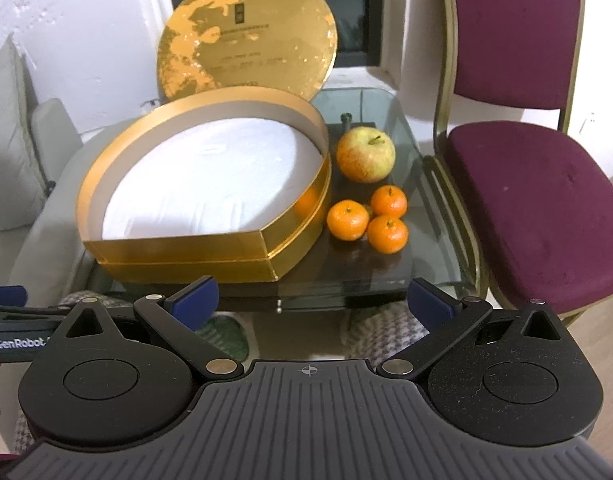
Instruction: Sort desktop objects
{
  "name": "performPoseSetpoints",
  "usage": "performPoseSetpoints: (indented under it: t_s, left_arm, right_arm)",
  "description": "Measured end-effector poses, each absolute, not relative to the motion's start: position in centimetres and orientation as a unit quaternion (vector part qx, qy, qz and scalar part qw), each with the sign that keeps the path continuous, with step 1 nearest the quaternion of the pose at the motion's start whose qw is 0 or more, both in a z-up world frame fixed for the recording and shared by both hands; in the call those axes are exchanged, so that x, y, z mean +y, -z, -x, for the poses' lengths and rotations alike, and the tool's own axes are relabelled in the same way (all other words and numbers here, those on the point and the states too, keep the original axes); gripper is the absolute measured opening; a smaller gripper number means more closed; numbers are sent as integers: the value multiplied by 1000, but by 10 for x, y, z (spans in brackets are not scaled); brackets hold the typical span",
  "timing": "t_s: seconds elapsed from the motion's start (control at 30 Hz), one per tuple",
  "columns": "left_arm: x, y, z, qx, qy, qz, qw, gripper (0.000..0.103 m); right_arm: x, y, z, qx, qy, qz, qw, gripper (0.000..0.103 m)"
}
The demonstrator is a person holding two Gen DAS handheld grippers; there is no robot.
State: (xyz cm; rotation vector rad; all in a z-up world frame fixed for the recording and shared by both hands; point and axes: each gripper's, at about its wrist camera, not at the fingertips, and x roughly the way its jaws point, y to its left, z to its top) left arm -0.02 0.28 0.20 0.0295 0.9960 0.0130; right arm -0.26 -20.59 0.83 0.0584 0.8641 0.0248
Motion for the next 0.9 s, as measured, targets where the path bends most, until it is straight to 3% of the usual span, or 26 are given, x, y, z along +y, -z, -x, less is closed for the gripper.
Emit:
performPoseSetpoints:
  t_s: [0.9]
  left_arm:
    - [-2,-8,4,467,-14,-25,884,102]
  right_arm:
    - [-207,-14,5,420,-27,-50,906,103]
